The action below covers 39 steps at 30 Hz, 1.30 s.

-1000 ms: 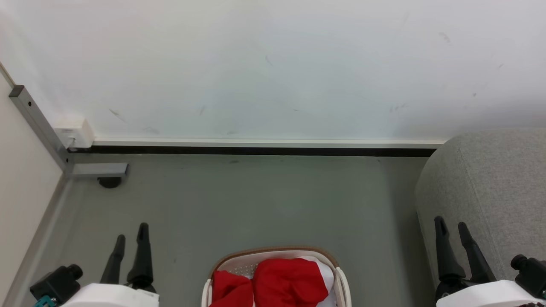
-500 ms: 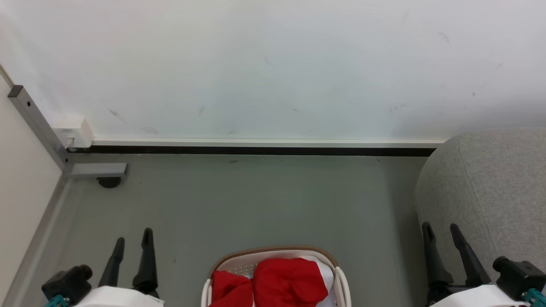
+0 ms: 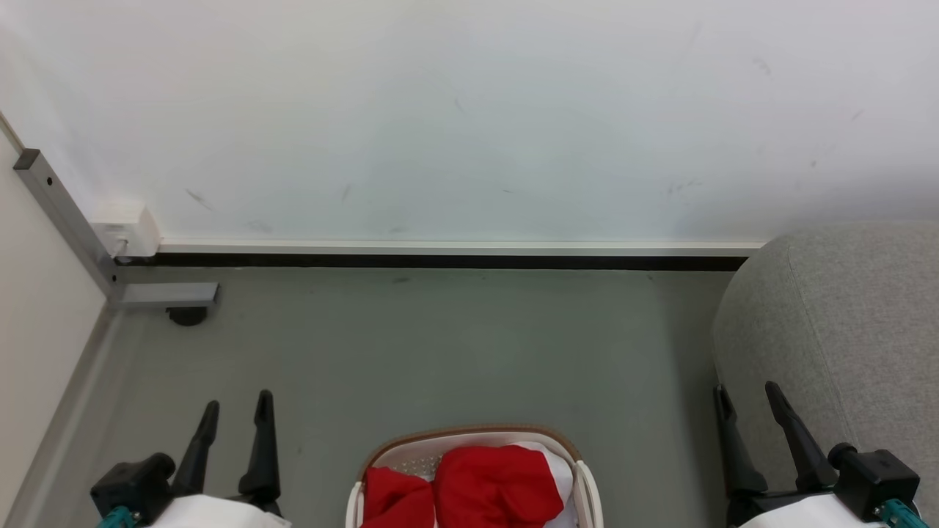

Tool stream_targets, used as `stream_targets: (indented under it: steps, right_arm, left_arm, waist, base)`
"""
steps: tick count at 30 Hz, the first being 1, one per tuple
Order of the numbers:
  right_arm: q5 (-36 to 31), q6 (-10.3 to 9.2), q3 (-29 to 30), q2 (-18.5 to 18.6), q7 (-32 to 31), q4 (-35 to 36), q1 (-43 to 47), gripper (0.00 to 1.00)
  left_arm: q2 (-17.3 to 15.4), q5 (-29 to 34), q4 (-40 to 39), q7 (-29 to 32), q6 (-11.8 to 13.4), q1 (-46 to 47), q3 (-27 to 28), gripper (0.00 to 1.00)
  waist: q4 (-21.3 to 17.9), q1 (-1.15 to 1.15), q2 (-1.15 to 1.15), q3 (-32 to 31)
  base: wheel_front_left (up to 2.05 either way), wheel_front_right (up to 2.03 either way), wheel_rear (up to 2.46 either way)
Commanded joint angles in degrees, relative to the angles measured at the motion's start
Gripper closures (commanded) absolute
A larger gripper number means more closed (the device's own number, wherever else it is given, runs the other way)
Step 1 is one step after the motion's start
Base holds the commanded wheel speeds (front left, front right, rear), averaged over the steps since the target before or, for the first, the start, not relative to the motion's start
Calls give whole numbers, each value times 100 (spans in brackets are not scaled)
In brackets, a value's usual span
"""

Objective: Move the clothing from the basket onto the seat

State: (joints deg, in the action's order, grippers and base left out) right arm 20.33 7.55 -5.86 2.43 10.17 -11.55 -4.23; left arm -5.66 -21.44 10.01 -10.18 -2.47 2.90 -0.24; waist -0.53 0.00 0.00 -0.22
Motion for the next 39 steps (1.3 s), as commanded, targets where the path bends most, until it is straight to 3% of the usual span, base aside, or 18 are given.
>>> stream_targets:
  steps: [1, 39]
  right_arm:
    - [-167, -8, -22, 56, 66, 35, -64, 0]
    - [-1557, -12, -226, 63, 478, 190, 4, 0]
  left_arm:
    - [-30, 186, -66, -64, -2, -43, 10, 0]
    - [116, 1789, 28, -475, -303, -108, 185, 0]
  waist:
    - [-4, 0, 0, -4]
    - [-54, 0, 0, -29]
  base:
    - [0, 0, 0]
    - [0, 0, 0]
